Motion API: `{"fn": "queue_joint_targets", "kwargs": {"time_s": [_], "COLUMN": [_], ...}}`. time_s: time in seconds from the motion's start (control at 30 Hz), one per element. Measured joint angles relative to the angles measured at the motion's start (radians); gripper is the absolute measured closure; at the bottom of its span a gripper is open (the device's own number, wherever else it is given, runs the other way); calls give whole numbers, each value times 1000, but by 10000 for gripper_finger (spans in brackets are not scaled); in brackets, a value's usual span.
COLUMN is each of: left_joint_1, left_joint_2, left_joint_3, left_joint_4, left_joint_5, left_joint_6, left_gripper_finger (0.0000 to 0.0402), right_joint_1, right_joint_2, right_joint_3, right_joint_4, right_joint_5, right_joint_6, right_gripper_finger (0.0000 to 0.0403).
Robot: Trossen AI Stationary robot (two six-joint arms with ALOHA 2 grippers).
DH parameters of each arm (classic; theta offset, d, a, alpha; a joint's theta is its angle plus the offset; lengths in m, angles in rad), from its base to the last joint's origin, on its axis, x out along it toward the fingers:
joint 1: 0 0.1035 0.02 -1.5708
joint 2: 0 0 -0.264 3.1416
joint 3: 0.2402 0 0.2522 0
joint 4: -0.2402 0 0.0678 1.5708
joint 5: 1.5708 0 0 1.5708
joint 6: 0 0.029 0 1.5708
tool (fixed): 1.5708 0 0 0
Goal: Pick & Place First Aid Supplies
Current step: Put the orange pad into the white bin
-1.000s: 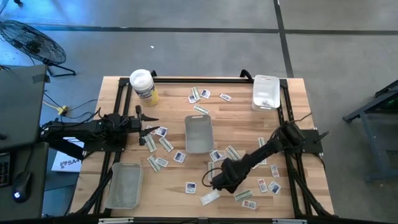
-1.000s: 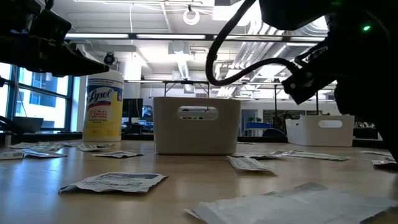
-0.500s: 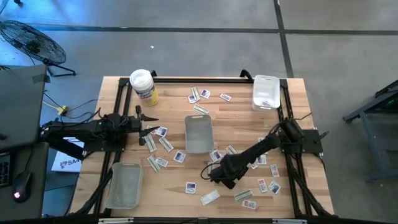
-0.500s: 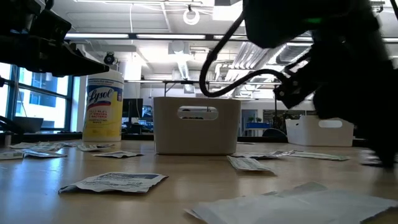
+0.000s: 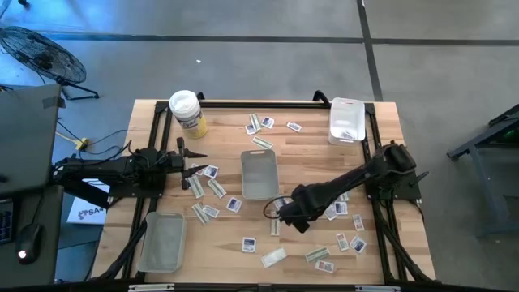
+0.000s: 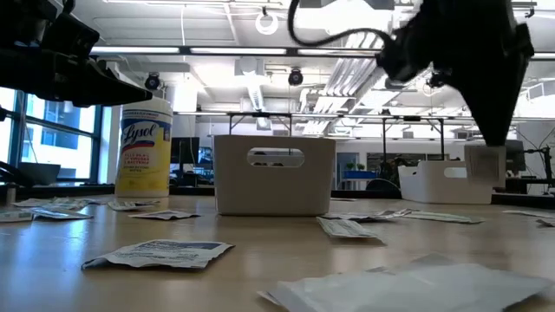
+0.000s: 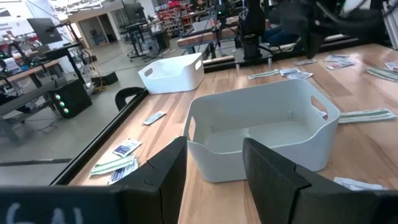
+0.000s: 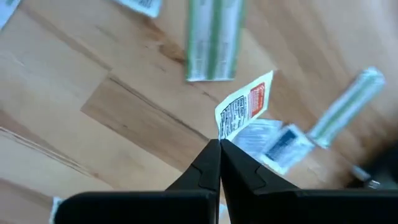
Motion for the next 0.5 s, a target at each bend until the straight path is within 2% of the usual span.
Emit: {"fn": "queue_joint_targets", "kwargs": {"time_s": [0.3,0.43,0.5], "left_joint_1": [0,0,0], "left_joint_2": [0,0,0], "left_joint_3": [0,0,0], "left_joint_4": [0,0,0], "left_joint_5": [0,1,0], "left_joint_6": [0,0,0], "left_gripper_finger": [247,247,247], "right_joint_1": [-71,-163,-233], "right_joint_2": [-128,-166,-190], "right_joint_3": [3,2,-11], "right_joint_4": [-162,-257,-247], "right_joint_5": [137,229,265], "right_joint_6": [53,51,16], "right_gripper_finger": [402,402,402]}}
